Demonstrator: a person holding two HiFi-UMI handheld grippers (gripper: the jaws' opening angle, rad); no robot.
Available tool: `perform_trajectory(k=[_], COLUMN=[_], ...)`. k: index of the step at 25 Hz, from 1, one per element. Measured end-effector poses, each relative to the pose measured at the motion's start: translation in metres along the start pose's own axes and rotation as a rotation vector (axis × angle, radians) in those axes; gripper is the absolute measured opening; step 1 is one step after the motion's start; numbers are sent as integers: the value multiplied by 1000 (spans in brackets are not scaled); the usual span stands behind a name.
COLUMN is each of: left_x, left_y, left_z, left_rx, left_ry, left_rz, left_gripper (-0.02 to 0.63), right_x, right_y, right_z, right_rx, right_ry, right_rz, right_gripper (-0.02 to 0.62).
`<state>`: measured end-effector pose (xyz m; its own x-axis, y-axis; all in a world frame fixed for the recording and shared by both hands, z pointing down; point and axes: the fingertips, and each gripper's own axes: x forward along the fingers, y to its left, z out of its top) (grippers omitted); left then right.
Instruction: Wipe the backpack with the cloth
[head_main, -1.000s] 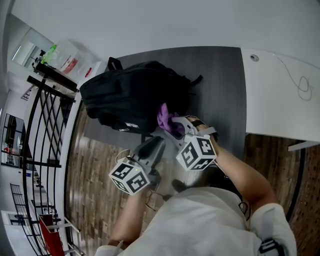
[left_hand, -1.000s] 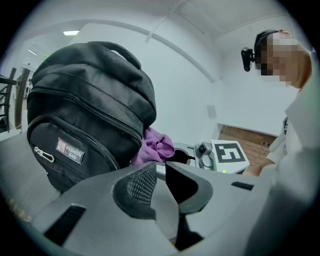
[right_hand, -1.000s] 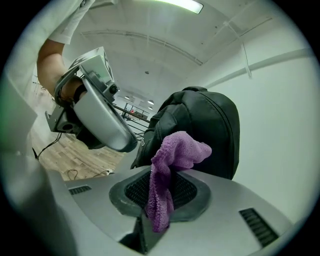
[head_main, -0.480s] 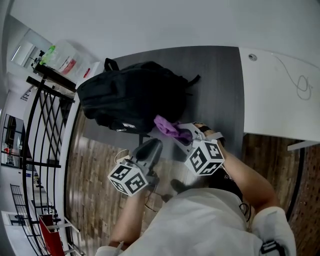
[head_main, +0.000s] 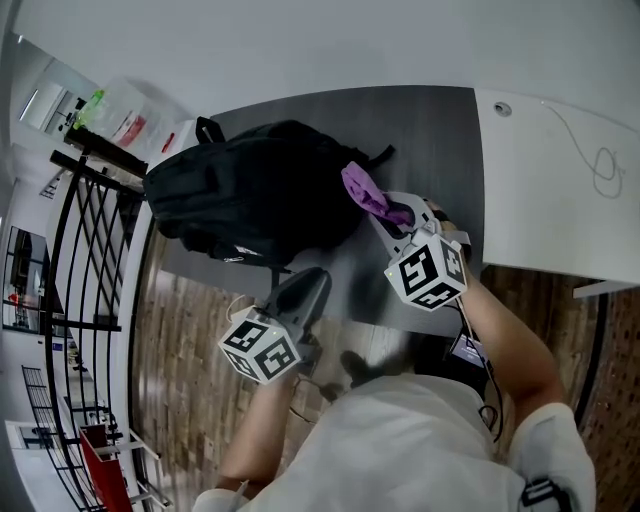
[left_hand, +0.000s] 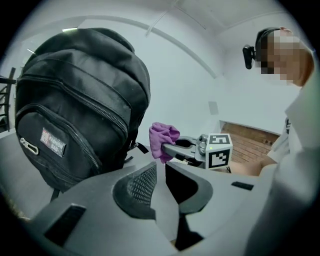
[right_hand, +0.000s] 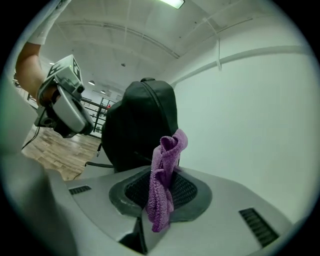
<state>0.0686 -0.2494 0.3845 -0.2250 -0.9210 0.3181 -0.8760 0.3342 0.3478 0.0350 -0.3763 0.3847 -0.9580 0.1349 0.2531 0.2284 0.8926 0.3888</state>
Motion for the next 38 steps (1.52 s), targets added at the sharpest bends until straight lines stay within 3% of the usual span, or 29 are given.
perform_trajectory(k=[10, 18, 24, 30, 35, 38], left_x=[30, 39, 41, 39, 36, 33], left_y=[6, 8, 5, 4, 6, 9], left_z=[12, 2, -2, -14, -22, -27], left_rx=[35, 14, 0, -21, -30, -32], left_ry=[24, 68, 81, 97, 117, 124], left_rz=[6, 26, 60, 81, 65, 41], left_gripper=[57, 57, 57, 57, 57, 57], right_x=[56, 121, 143, 132, 126, 122], right_y=[-68, -90, -49, -4, 25, 36], right_z=[12, -3, -13, -26, -37, -40], right_rx=[-60, -48, -135, -228, -253, -238], right_ry=[8, 78, 82, 74, 92, 103], right_rz=[-109, -70, 85, 187, 219, 184], right_gripper=[78, 78, 78, 77, 77, 77])
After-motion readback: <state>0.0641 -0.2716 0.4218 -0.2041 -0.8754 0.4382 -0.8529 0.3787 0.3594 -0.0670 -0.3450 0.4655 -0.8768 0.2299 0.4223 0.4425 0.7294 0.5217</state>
